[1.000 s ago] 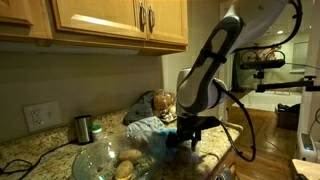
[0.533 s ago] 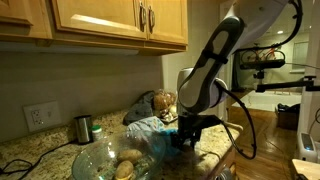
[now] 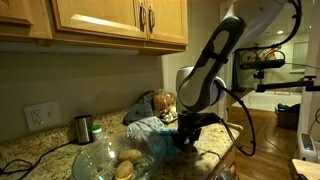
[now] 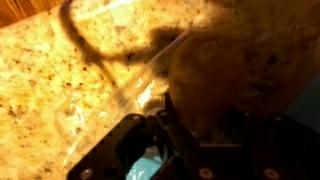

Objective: Remove a potato from the bag and put it in the glass bowl

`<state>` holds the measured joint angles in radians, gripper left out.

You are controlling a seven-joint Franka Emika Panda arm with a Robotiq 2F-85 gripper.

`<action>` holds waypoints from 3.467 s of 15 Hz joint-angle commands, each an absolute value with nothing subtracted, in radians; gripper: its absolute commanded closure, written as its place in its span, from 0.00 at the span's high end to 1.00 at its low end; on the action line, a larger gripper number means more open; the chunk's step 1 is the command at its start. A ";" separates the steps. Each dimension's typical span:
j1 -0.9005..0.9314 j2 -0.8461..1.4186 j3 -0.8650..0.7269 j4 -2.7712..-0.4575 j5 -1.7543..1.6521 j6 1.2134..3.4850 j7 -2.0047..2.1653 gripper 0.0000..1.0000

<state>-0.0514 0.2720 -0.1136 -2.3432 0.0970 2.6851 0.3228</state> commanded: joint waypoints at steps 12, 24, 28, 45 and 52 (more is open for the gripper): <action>0.000 0.137 -0.178 -2.380 -0.068 2.612 0.460 0.20; -0.044 -0.066 -0.133 -2.404 -0.204 2.490 0.457 0.20; -0.051 -0.113 -0.107 -2.390 -0.210 2.504 0.373 0.20; 0.023 -0.074 -0.033 -2.196 0.126 2.374 -0.370 0.20; 0.018 0.027 -0.011 -2.084 0.141 2.315 -0.505 0.20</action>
